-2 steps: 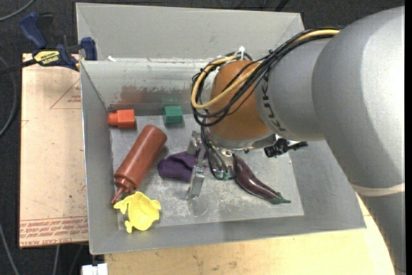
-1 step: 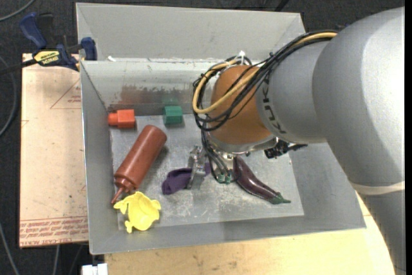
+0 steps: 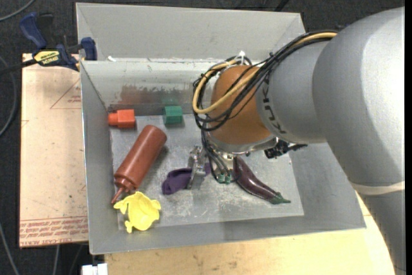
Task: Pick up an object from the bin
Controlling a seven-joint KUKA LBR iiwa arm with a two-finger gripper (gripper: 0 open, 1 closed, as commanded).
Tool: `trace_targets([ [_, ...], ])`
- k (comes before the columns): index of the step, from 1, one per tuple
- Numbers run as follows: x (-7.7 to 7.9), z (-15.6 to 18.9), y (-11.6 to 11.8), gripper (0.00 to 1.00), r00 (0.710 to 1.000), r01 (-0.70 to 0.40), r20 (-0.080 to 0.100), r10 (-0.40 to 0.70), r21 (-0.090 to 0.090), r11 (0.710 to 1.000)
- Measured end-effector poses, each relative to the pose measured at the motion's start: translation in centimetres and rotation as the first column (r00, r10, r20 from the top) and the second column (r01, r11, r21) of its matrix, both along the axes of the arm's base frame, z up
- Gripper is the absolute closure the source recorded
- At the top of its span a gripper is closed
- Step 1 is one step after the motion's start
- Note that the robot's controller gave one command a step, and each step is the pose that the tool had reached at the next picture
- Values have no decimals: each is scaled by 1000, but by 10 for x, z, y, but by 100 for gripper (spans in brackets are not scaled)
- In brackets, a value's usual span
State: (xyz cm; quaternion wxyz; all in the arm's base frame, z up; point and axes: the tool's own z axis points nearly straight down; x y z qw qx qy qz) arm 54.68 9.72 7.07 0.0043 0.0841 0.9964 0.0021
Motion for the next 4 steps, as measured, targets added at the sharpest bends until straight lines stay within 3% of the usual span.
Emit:
trace_targets([
  [4,-1,29,0,100,1000,1,-2,-1,1,1000],
])
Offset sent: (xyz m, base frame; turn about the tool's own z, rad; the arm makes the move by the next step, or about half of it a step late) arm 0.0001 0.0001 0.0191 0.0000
